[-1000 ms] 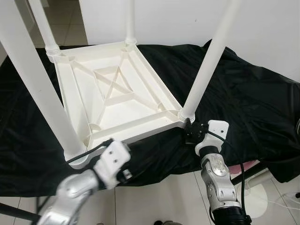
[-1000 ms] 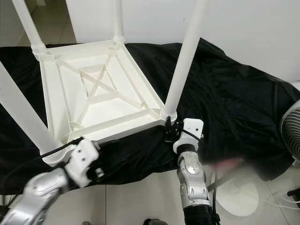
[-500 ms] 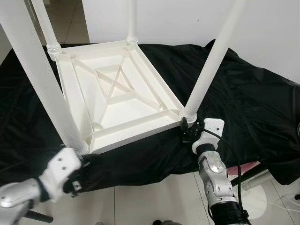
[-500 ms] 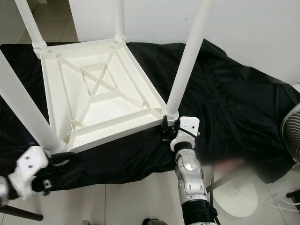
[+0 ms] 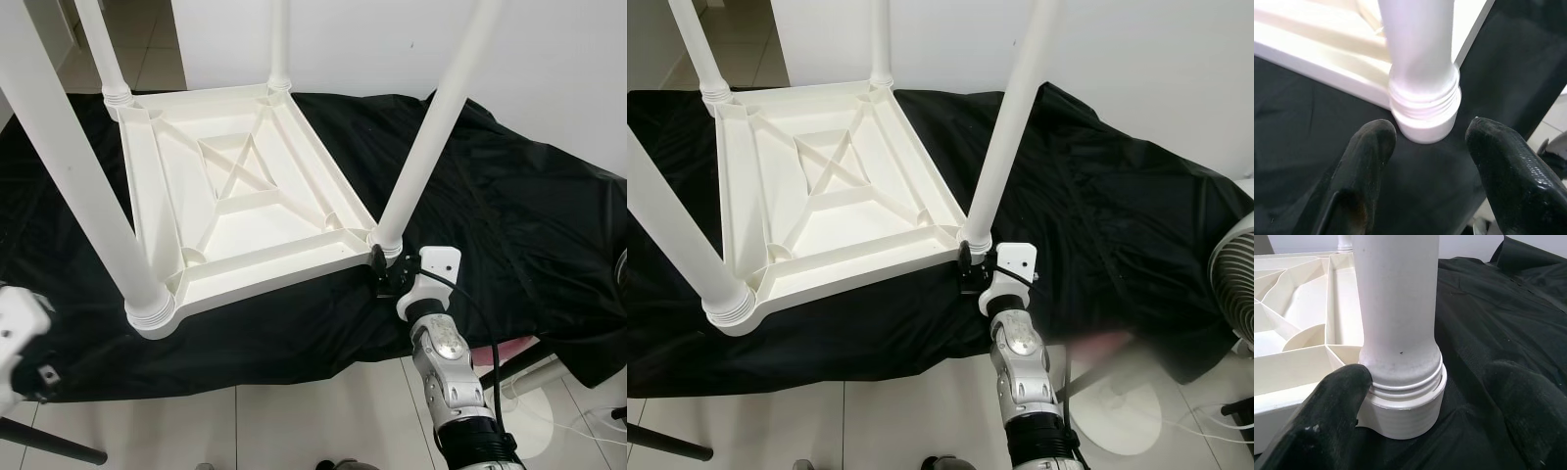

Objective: Building children table

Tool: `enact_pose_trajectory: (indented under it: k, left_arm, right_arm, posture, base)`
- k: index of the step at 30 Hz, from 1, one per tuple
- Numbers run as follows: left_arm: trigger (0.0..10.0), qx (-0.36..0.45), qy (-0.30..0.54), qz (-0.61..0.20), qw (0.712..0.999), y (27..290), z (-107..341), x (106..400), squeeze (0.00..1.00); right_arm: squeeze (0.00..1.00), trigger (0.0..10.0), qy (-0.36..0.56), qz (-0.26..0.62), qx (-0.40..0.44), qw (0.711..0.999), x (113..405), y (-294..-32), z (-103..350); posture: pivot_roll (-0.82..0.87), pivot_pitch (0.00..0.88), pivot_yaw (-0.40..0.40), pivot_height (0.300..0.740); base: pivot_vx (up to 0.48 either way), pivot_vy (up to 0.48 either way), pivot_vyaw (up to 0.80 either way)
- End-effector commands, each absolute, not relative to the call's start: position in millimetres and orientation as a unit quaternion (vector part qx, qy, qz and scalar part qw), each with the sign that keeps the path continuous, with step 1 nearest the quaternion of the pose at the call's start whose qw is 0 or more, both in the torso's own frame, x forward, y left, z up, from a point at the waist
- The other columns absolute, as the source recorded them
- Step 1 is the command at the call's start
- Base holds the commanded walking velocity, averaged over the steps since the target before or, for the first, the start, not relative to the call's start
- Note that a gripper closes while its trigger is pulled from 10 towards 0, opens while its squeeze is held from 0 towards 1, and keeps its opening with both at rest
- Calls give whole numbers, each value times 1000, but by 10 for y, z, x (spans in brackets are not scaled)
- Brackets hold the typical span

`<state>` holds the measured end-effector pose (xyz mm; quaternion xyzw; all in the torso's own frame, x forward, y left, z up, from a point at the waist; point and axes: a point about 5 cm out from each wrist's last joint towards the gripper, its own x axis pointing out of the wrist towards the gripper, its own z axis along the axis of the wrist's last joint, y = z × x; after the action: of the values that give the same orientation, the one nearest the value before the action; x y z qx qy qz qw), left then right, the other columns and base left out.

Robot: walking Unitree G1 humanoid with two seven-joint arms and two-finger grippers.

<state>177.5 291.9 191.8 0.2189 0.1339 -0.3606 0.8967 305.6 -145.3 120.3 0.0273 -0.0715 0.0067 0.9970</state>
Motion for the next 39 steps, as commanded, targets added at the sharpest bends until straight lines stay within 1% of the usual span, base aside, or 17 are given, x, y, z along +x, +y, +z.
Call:
enact_pose_trajectory:
  k: [1,2,4,5,7,9,11,12,13,18,22,27,32,34,37,38,39]
  left_arm:
    - [10000,220,143,-339,904,3029,1938,1761,0]
    - [10000,220,143,-339,904,3029,1938,1761,0]
    - [10000,235,157,-297,912,3209,1929,1797,0]
    - [10000,235,157,-297,912,3209,1929,1797,0]
    - [10000,255,143,-255,922,3310,1932,1905,0]
    - [10000,255,143,-255,922,3310,1932,1905,0]
    - [10000,276,92,-176,940,3362,1961,2197,0]
    - [10000,274,53,-138,950,3340,2002,2409,0]
    - [10000,272,44,-134,952,3326,2013,2449,0]
    - [10000,251,-2,-119,961,3222,2078,2655,0]
    - [10000,241,-17,-113,964,3179,2085,2752,0]
    - [10000,209,-54,-132,967,2974,2074,2938,0]
    - [10000,193,-67,-135,969,2842,2044,3047,0]
    - [10000,168,-90,-137,972,2682,2028,3139,0]
    - [10000,151,-95,-137,974,2629,2018,3167,0]
    - [10000,140,-103,-161,971,2536,1999,3162,0]
    - [10000,124,-111,-208,964,2391,1964,3125,0]
  right_arm:
    - [0,10000,-62,-3,29,998,3059,-1486,1155]
    - [0,10000,-62,-3,29,998,3059,-1486,1155]
    - [0,10000,-61,-2,30,998,3061,-1477,1147]
    - [0,10000,-61,-2,30,998,3061,-1477,1147]
    - [0,10000,-61,0,31,998,3067,-1472,1140]
    - [0,10000,-61,0,31,998,3067,-1472,1140]
    - [0,10000,-60,5,32,998,3078,-1456,1139]
    - [0,10000,-61,10,32,998,3088,-1439,1146]
    - [0,10000,-61,11,32,998,3090,-1435,1148]
    - [0,10000,-64,13,31,997,3095,-1425,1159]
    - [0,10000,-66,13,29,997,3096,-1425,1164]
    - [0,10000,-71,10,27,997,3084,-1428,1166]
    - [0,10000,-74,9,27,997,3087,-1423,1180]
    - [0,10000,-77,12,19,997,3109,-1425,1196]
    - [0,10000,-77,12,15,997,3123,-1436,1199]
    - [0,10000,-78,8,10,997,3145,-1468,1209]
    - [0,10000,-81,2,3,997,3195,-1522,1237]
  posture:
    - [45,118,-62,740]
    - [45,118,-62,740]
    - [48,118,-62,740]
    - [48,118,-62,740]
    - [46,118,-63,740]
    - [46,118,-63,740]
    - [42,115,-65,740]
    - [41,115,-64,740]
    - [41,115,-64,740]
    - [27,113,-56,740]
    - [17,112,-49,740]
    - [14,112,-45,740]
    - [6,113,-44,740]
    - [-10,114,-44,740]
    - [-10,114,-44,740]
    - [-14,113,-43,740]
    - [-15,113,-43,740]
  base:
    - [0,0,0]
    - [0,0,0]
    - [0,0,0]
    - [0,0,0]
    - [0,0,0]
    - [0,0,0]
    - [0,0,0]
    - [0,0,0]
    - [0,0,0]
    - [0,0,0]
    - [0,0,0]
    - [0,0,0]
    - [0,0,0]
    - [0,0,0]
    - [0,0,0]
    - [0,0,0]
    - [0,0,0]
